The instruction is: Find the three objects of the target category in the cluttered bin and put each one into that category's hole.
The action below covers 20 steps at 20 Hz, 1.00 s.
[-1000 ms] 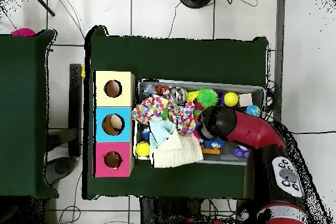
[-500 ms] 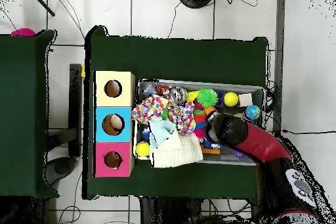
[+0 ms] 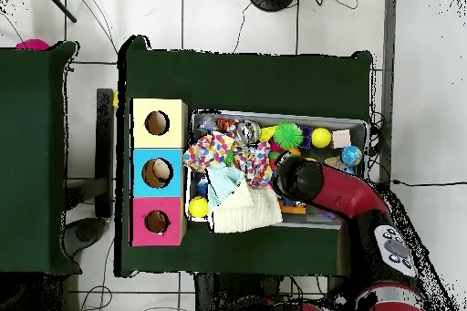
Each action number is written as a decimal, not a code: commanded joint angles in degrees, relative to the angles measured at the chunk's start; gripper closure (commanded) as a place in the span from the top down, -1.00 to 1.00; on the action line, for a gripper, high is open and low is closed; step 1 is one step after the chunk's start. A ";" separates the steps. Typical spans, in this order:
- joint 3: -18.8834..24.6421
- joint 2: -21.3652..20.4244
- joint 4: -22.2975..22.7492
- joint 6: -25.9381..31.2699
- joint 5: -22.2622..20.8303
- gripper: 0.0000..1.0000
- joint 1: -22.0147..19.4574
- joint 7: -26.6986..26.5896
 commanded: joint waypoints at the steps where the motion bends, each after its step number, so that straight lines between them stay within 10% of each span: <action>1: 11.24 3.43 6.84 -5.10 2.38 1.00 -4.83 4.84; 7: -4.54 0.06 1.07 2.74 1.67 1.00 9.49 11.78; 20: -7.36 6.44 4.54 -8.17 8.45 1.00 14.66 16.21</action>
